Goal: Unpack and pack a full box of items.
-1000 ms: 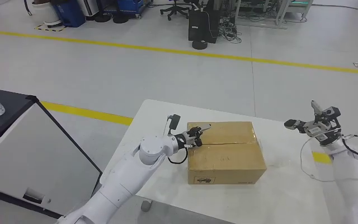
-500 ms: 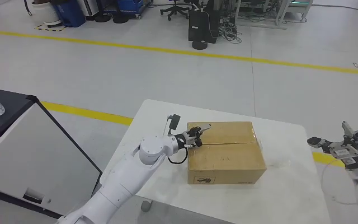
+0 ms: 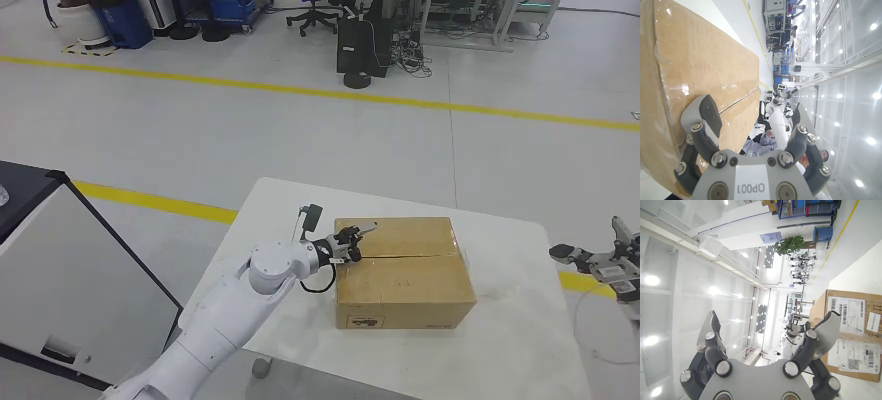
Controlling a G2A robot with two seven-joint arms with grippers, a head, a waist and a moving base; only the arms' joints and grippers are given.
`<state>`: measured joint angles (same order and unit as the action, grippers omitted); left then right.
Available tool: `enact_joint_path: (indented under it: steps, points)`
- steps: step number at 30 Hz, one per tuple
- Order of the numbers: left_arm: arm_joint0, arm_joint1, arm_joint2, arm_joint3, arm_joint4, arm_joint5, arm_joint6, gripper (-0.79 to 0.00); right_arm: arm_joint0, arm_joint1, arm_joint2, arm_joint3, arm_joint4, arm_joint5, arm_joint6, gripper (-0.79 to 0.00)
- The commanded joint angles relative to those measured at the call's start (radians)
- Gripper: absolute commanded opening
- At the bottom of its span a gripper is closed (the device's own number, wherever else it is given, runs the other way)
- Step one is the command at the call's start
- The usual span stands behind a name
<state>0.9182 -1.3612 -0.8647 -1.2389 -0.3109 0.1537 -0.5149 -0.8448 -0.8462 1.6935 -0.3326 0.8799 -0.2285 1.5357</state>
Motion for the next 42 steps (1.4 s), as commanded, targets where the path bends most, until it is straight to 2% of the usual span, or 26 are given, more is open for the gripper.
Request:
enact_joint_path:
  steps: [1, 6, 10, 12, 14, 16, 18, 22, 23, 27, 28, 32, 36, 39, 42]
  points:
    - [0.0, 0.0, 0.0, 0.0, 0.0, 0.0, 0.0, 0.0, -0.046, 0.0, 0.009, -0.04, 0.03, 0.045, 0.0, 0.0]
    - [0.0, 0.0, 0.0, 0.0, 0.0, 0.0, 0.0, 0.0, -0.188, 0.007, 0.047, -0.146, 0.125, 0.108, 0.0, 0.0]
    - [0.0, 0.0, 0.0, 0.0, 0.0, 0.0, 0.0, 0.0, -0.295, 0.014, 0.081, -0.173, 0.173, 0.103, 0.0, 0.0]
    - [0.0, 0.0, 0.0, 0.0, 0.0, 0.0, 0.0, 0.0, -0.325, 0.013, 0.08, -0.159, 0.156, 0.078, -0.037, 0.0]
    - [0.0, 0.0, 0.0, 0.0, 0.0, 0.0, 0.0, 0.0, -0.348, 0.003, 0.058, -0.161, 0.127, 0.045, -0.074, 0.0]
    - [0.0, 0.0, 0.0, 0.0, 0.0, 0.0, 0.0, 0.0, -0.362, -0.014, 0.024, -0.167, 0.112, 0.06, -0.111, 0.0]
    - [0.0, 0.0, 0.0, 0.0, 0.0, 0.0, 0.0, 0.0, -0.375, -0.031, -0.007, -0.182, 0.087, 0.009, -0.175, 0.0]
    - [0.0, 0.0, 0.0, 0.0, 0.0, 0.0, 0.0, 0.0, -0.384, -0.06, -0.061, -0.217, 0.058, -0.001, -0.307, 0.0]
    - [0.0, 0.0, 0.0, 0.0, 0.0, 0.0, 0.0, 0.0, -0.385, -0.063, -0.071, -0.228, 0.03, -0.035, -0.354, 0.0]
    - [0.0, 0.0, 0.0, 0.0, 0.0, 0.0, 0.0, 0.0, -0.387, -0.076, -0.097, -0.273, -0.001, -0.037, -0.434, 0.0]
    - [0.0, 0.0, 0.0, 0.0, 0.0, 0.0, 0.0, 0.0, -0.388, -0.075, -0.094, -0.285, -0.015, -0.064, -0.454, 0.0]
    - [0.0, 0.0, 0.0, 0.0, 0.0, 0.0, 0.0, 0.0, -0.402, -0.053, -0.032, -0.297, -0.02, -0.061, -0.459, 0.0]
    - [0.0, 0.0, 0.0, 0.0, 0.0, 0.0, 0.0, 0.0, -0.429, -0.006, 0.064, -0.295, -0.068, -0.009, -0.41, 0.0]
    - [0.0, 0.0, 0.0, 0.0, 0.0, 0.0, 0.0, 0.0, -0.442, 0.033, 0.121, -0.298, -0.167, 0.008, -0.413, 0.0]
    - [0.0, 0.0, 0.0, 0.0, 0.0, 0.0, 0.0, 0.0, -0.42, 0.056, 0.122, -0.294, -0.282, 0.063, -0.422, 0.0]
